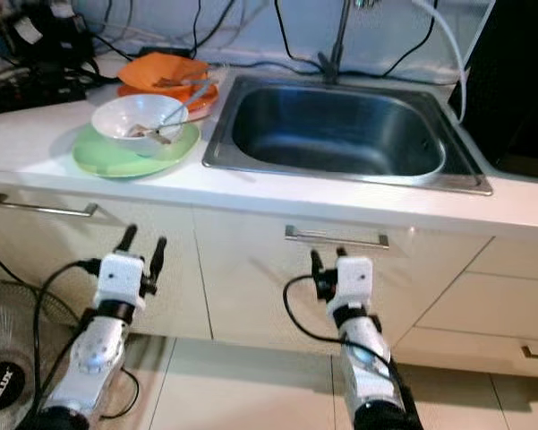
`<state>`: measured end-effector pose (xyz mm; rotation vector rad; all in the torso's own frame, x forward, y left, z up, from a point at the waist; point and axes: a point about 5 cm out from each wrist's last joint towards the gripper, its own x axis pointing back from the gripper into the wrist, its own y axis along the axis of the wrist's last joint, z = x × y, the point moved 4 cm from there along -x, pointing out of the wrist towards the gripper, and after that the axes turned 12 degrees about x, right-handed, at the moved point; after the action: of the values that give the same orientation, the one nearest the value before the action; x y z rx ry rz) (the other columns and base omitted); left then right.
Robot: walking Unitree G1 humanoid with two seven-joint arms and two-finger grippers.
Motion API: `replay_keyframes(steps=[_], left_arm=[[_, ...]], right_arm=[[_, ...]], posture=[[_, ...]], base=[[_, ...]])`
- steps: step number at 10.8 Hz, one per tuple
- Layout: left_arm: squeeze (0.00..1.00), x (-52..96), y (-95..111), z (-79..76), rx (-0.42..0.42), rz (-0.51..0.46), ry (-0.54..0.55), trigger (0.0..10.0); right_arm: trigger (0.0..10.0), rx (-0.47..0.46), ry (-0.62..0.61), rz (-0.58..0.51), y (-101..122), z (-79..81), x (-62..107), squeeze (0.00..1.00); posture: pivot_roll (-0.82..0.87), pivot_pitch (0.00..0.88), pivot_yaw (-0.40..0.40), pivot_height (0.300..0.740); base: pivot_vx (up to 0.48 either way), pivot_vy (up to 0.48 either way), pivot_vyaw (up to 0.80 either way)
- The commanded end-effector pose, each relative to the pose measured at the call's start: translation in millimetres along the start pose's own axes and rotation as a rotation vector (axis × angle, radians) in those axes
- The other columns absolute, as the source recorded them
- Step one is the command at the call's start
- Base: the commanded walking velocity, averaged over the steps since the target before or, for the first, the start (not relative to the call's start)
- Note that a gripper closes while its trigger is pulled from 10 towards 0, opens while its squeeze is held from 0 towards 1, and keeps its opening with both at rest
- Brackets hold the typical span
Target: Kitchen organization
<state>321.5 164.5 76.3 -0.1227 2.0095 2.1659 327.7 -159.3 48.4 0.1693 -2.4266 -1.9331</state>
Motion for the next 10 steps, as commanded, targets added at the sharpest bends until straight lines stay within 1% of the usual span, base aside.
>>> replay_keyframes(steps=[1,2,3,4,6,7,8,10], left_arm=[[0.0,2.6,3.9,-4.1,-0.011,-0.007,-0.014,10.0],[0.0,4.1,9.0,-3.8,-0.017,-0.024,-0.012,10.0],[0.0,5.3,18.9,-4.1,-0.042,-0.051,-0.024,10.0],[0.0,1.5,27.4,-3.7,-0.059,-0.076,-0.03,10.0],[0.0,-15.7,55.9,-11.2,-0.119,-0.162,-0.067,10.0],[0.0,-22.4,65.2,-14.2,-0.132,-0.186,-0.068,10.0],[0.0,-27.6,68.6,-15.9,-0.135,-0.189,-0.057,10.0],[0.0,-37.7,75.3,-20.9,-0.133,-0.203,-0.046,10.0]], right_arm=[[10.0,0.009,-0.034,-0.037,8.0,-7.3,2.1,0.0],[10.0,0.016,-0.041,-0.055,13.1,-9.0,3.1,0.0],[10.0,0.046,-0.042,-0.088,23.5,-10.4,3.9,0.0],[10.0,0.039,-0.05,-0.121,34.4,-11.3,-0.2,0.0],[10.0,-0.002,-0.029,-0.209,69.0,-3.3,-17.4,0.0],[10.0,-0.026,-0.016,-0.229,80.3,1.7,-24.6,0.0],[10.0,-0.028,-0.002,-0.23,86.5,6.7,-30.0,0.0],[10.0,-0.051,-0.004,-0.235,94.6,9.4,-38.3,0.0]], posture=[[0.16,0.0,-0.022,0.74],[0.16,0.0,-0.024,0.74],[0.16,0.0,-0.026,0.74],[0.16,0.0,-0.028,0.74],[0.17,0.0,-0.032,0.74],[0.17,0.0,-0.031,0.74],[0.17,0.0,-0.033,0.74],[0.18,0.0,-0.038,0.74]], base=[[0.0,0.0,0.0],[0.0,0.0,0.0],[0.0,0.0,0.0],[0.0,0.0,0.0],[0.0,0.0,0.0],[0.0,0.0,0.0],[0.0,0.0,0.0],[0.0,0.0,0.0]])
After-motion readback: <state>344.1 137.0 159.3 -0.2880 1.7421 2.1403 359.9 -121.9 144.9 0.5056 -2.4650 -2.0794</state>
